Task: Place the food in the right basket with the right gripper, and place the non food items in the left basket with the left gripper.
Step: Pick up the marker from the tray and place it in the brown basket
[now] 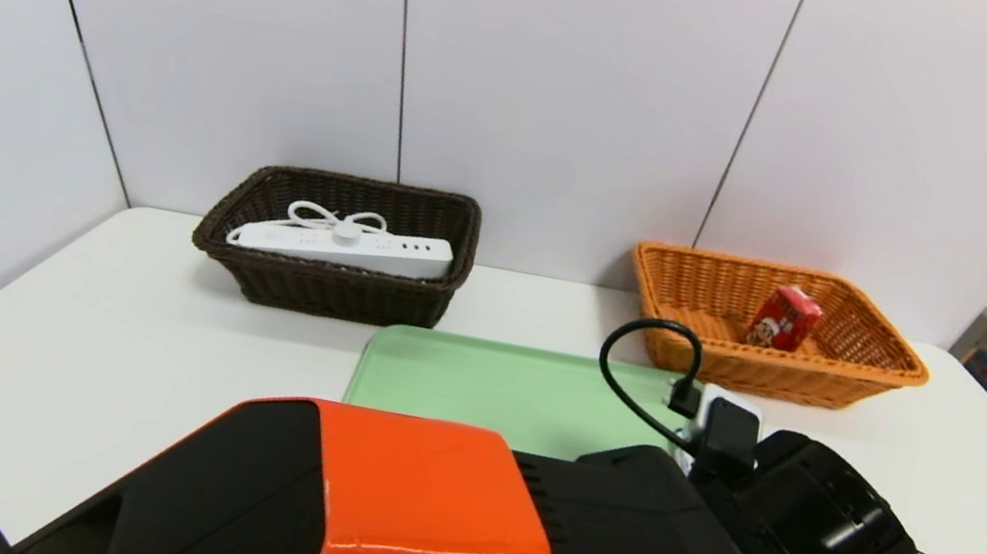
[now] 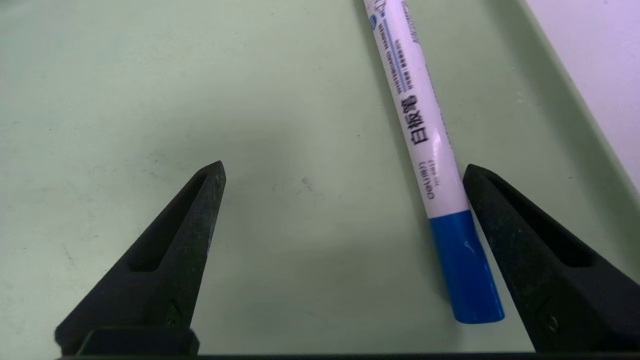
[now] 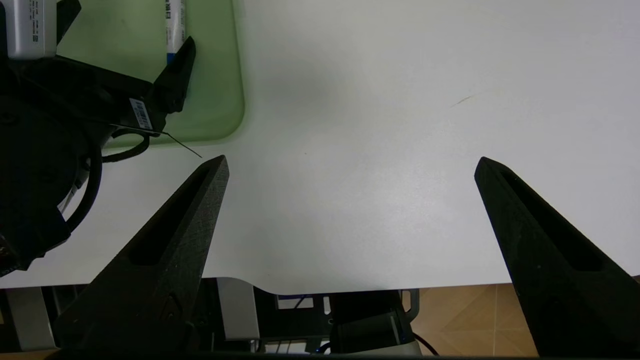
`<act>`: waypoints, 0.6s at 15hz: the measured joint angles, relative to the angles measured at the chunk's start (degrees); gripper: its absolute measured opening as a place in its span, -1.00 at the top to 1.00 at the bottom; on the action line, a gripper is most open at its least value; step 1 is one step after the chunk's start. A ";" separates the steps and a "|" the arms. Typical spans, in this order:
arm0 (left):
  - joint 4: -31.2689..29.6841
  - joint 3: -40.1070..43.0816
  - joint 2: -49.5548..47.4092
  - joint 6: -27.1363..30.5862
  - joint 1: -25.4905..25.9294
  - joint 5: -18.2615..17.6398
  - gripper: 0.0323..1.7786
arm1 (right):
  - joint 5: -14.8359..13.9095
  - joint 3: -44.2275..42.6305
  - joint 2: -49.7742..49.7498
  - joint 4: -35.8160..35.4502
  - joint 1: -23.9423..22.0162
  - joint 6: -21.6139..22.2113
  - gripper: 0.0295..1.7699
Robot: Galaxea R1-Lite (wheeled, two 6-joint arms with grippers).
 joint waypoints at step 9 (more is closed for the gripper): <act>-2.95 0.00 -0.94 -1.22 0.39 -0.37 -0.90 | 0.00 0.22 -1.10 0.04 0.11 0.02 -0.92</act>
